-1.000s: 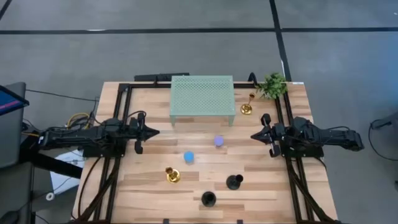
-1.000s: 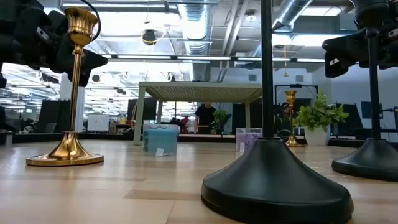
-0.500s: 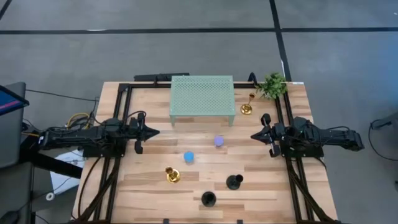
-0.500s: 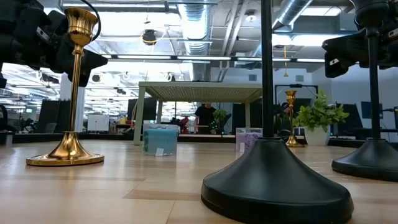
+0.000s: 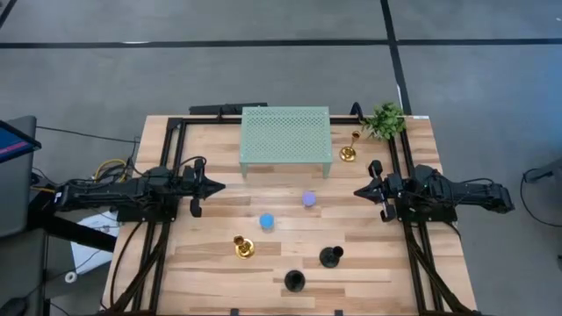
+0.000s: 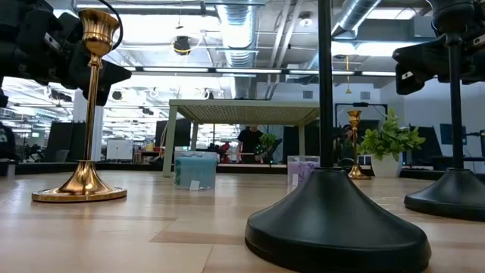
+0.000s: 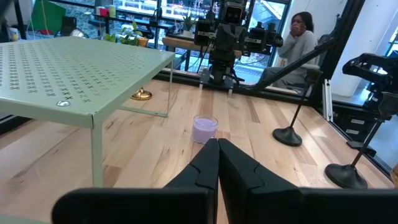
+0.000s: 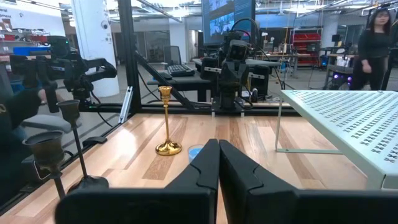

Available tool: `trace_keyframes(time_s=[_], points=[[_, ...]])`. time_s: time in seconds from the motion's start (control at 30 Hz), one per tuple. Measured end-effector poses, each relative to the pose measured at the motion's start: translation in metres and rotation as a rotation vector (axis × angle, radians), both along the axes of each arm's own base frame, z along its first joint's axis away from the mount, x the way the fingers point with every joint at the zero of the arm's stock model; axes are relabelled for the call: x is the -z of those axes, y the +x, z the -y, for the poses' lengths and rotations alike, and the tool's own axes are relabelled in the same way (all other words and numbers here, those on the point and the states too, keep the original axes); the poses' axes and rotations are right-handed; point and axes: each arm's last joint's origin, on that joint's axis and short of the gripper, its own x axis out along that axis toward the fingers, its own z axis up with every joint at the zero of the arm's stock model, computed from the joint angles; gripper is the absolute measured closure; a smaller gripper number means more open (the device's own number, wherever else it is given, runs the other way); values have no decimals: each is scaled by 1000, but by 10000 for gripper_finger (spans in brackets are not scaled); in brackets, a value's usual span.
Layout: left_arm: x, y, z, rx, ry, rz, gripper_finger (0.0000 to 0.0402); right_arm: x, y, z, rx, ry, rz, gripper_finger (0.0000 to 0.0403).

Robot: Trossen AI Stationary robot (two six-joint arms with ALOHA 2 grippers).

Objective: Pick & Place candle stick holders

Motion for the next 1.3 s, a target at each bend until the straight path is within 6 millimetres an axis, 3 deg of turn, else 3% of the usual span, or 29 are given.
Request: trace_keyframes(time_s=[1.3], points=[[-1,0,0,0,0,8,394,0,0,0,0,8,0,403]])
